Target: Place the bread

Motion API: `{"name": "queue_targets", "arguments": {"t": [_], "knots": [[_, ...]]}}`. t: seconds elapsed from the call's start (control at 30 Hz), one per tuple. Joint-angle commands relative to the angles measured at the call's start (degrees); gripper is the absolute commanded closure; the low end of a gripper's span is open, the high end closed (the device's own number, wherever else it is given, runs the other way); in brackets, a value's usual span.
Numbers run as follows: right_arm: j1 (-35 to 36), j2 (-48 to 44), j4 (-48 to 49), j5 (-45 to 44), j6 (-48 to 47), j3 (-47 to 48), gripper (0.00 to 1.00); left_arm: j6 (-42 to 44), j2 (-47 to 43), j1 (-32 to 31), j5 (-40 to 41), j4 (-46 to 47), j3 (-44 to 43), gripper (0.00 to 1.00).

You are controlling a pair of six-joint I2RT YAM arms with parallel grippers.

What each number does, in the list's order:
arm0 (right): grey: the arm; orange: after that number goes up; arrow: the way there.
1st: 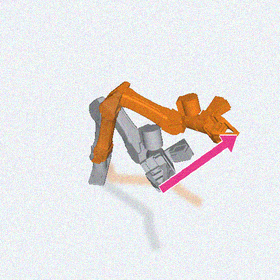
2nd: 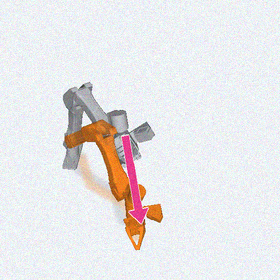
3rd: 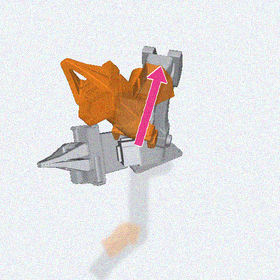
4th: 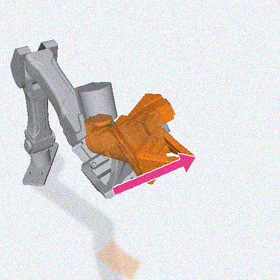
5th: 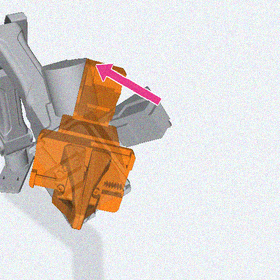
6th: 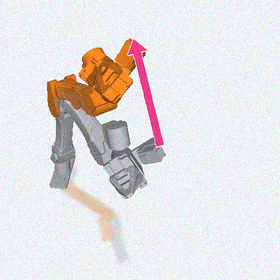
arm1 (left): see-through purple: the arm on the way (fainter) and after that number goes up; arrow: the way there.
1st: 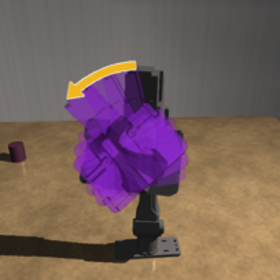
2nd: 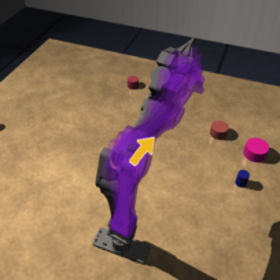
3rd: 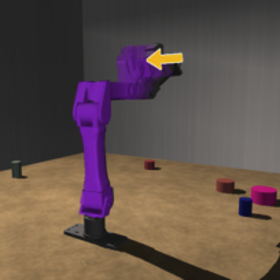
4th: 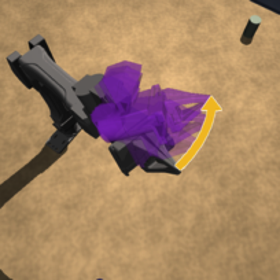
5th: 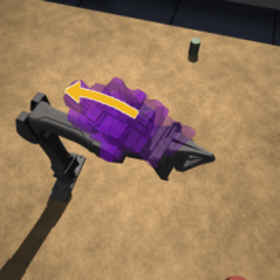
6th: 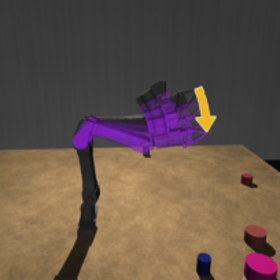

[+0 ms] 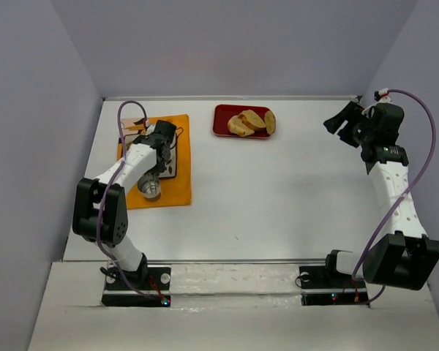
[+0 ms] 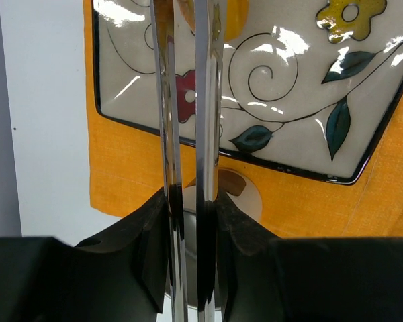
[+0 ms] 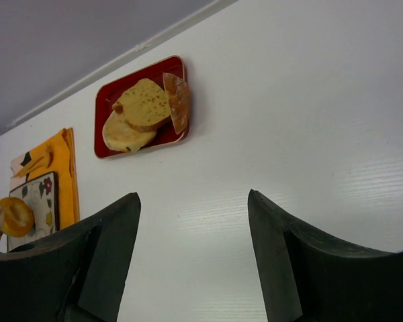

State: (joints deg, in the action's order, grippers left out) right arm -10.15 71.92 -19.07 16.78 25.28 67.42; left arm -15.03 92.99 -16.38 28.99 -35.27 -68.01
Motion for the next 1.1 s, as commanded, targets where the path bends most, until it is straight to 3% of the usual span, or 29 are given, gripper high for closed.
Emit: {"name": "queue_targets", "arguments": {"t": [0.0,0.37,0.77,0.9,1.07], "knots": [[-0.22,-2.13,0.97,-1.22,-0.40,-0.18,0.28,0.70,2.54,0.65,0.10,1.52,-2.74,0.54],[-0.22,-2.49,0.96,-1.31,-0.76,-0.18,0.27,2.90,-0.69,0.65,-5.61,2.13,-7.66,0.39],[-0.22,-1.96,1.05,-0.87,-0.49,-0.18,0.27,3.16,-7.56,0.65,-3.77,0.99,-13.81,0.41],[-0.22,-1.87,0.96,-0.52,-0.32,-0.01,0.27,3.42,-8.52,0.04,-6.84,2.73,-18.12,0.43],[-0.22,-1.96,1.05,-0.16,-0.23,-0.09,0.28,4.39,-10.55,-6.88,-11.57,8.27,-18.57,0.44]]}}
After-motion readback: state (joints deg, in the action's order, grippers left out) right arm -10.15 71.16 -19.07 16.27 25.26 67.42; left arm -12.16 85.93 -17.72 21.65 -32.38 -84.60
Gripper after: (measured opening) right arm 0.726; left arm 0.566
